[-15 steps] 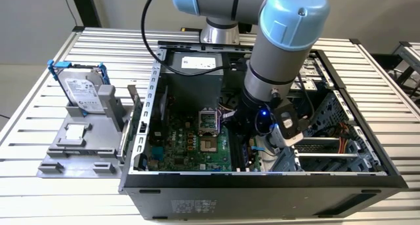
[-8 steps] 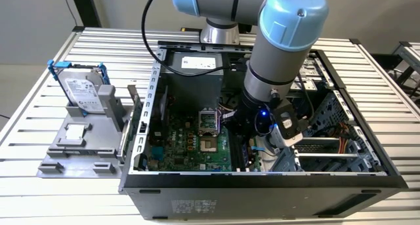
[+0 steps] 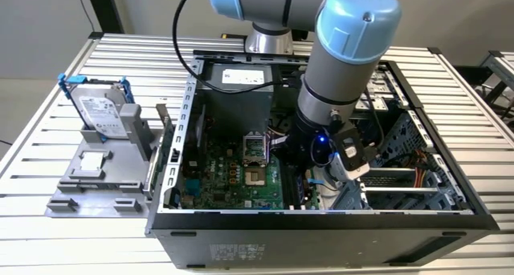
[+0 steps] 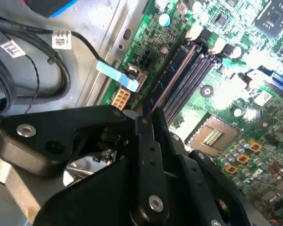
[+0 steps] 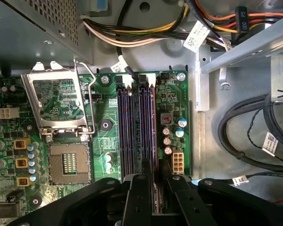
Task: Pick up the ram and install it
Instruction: 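Insert the ram into the slot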
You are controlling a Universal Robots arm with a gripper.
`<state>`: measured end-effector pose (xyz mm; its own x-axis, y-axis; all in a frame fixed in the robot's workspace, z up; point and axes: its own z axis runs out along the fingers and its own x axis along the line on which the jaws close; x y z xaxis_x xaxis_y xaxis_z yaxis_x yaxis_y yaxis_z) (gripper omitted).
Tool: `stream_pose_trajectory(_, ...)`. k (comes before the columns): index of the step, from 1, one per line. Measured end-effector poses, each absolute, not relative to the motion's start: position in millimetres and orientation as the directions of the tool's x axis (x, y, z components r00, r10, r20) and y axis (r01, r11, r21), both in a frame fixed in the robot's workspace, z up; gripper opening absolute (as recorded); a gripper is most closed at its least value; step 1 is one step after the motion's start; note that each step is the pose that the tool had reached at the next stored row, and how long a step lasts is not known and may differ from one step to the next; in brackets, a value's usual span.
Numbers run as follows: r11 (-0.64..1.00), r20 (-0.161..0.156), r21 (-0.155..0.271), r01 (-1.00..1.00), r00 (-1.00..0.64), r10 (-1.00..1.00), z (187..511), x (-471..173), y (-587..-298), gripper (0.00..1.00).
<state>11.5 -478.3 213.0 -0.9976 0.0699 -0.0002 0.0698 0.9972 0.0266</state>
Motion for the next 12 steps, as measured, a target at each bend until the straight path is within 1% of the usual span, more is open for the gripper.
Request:
stream_pose_trajectory(8, 0.997, 0.0, 0.026, 0.071, -0.998, 0.071, 249.2, 11.4, -478.1, 1.0)
stream_pose_trajectory(12, 0.997, 0.001, 0.04, 0.071, -0.997, 0.071, 253.5, 11.3, -478.2, 1.0)
